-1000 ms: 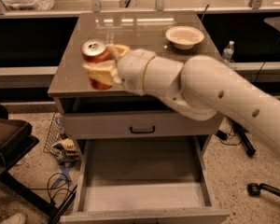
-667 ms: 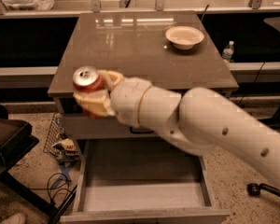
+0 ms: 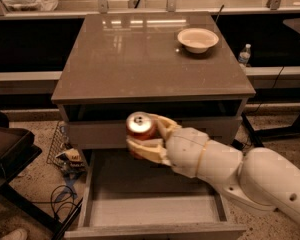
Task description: Place coke can into middle drawer
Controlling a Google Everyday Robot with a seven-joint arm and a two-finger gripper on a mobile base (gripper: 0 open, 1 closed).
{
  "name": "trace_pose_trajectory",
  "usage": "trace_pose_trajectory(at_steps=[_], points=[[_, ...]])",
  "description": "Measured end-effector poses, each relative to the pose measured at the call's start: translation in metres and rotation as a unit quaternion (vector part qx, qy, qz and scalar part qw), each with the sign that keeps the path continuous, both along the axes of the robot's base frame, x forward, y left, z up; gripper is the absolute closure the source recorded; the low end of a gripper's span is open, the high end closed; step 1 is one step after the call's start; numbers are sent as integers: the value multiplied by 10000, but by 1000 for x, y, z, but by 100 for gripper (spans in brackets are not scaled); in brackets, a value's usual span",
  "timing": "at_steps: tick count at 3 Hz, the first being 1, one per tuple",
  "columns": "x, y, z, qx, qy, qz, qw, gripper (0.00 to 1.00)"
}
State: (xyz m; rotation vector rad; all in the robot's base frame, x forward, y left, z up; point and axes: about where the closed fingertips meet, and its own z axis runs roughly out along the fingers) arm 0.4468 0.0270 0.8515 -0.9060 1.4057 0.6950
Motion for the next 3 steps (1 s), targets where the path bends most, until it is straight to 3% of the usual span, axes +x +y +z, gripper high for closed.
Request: trace_pose_trajectory(at_steps=[1, 2, 3], points=[[42, -66, -50, -99, -142, -81, 9998, 100], [83, -87, -98, -267, -312, 349, 9985, 100], [107, -109, -131, -308, -638, 1076, 9917, 100]])
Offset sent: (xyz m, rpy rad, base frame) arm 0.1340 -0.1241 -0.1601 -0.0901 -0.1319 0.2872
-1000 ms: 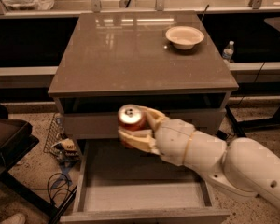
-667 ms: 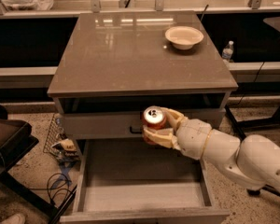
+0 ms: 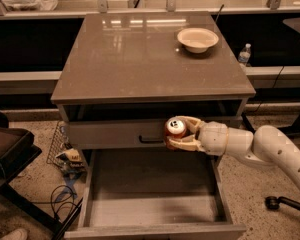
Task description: Place coke can into middle drawer
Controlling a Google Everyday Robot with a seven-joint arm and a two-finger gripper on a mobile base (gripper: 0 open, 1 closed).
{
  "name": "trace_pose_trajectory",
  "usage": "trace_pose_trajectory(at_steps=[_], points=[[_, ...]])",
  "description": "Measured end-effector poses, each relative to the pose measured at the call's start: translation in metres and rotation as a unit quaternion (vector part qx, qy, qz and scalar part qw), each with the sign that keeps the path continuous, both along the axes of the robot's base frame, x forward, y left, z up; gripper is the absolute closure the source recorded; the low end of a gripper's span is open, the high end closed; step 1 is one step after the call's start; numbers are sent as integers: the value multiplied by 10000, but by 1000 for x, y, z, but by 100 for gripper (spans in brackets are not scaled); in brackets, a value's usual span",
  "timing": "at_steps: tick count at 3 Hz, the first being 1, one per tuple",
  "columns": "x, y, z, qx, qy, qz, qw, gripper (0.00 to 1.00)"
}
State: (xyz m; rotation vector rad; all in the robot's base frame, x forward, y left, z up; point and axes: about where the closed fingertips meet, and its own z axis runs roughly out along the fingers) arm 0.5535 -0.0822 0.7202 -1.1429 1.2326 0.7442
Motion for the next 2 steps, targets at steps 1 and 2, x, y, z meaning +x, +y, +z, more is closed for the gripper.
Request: trace_pose_trajectory(at_steps=[1, 2], points=[[-32, -18, -4, -1, -76, 442, 9990, 100], [-76, -44, 14, -166, -18, 656, 9977, 100]])
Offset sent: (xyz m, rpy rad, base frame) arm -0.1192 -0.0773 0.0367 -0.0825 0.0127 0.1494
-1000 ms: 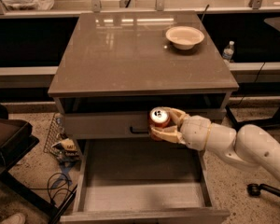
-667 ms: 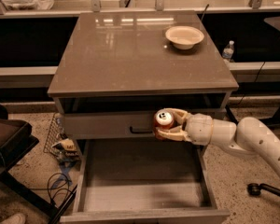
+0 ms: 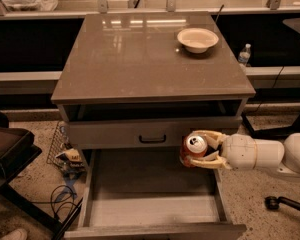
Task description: Place coke can into middle drawer
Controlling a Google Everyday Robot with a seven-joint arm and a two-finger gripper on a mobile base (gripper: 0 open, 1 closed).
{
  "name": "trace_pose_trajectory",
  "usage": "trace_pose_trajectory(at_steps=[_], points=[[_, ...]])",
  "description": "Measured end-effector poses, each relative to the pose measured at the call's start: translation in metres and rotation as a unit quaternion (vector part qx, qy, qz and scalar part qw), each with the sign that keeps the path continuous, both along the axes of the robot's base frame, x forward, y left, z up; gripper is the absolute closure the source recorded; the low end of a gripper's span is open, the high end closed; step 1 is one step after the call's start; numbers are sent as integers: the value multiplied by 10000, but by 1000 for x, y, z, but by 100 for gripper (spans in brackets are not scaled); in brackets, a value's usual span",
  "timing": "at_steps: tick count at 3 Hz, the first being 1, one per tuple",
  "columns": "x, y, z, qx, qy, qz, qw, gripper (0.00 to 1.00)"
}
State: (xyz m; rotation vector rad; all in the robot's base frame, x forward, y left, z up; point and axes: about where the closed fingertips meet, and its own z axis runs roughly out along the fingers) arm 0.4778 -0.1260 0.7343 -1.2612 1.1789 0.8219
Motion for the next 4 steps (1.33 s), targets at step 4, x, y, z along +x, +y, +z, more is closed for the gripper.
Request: trace_pose_trajectory(at_steps=[4], points=[[-25, 107, -177, 50, 432, 576, 9974, 100]])
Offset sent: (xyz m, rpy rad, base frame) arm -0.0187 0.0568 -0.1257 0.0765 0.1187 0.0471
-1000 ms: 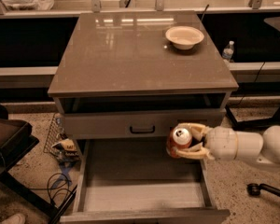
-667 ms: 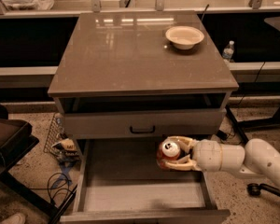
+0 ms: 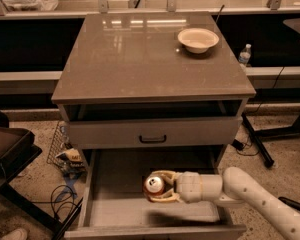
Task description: Place coke can into middle drawer
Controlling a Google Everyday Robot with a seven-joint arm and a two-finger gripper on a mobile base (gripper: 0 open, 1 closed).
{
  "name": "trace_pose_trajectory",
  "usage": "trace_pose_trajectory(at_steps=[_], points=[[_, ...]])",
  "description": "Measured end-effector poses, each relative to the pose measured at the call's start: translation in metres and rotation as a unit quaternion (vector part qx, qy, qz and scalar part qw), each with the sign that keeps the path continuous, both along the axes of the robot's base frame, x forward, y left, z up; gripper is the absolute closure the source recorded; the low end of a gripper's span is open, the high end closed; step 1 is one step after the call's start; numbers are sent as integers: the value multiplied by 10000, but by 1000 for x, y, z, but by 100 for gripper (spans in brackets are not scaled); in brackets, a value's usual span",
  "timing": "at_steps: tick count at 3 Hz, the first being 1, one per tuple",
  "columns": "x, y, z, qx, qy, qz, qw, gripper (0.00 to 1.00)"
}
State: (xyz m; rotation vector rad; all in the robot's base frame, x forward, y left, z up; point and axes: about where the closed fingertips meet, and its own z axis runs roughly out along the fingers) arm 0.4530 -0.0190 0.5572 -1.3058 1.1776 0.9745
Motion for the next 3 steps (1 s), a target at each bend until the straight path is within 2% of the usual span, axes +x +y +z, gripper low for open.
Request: trace_pose_trajectory(at_steps=[1, 2, 3], points=[[10, 31, -59, -448, -49, 370, 9983, 100], [20, 32, -88, -683, -43, 457, 9966, 100], [19, 27, -114, -933, 80, 505, 9943, 100]])
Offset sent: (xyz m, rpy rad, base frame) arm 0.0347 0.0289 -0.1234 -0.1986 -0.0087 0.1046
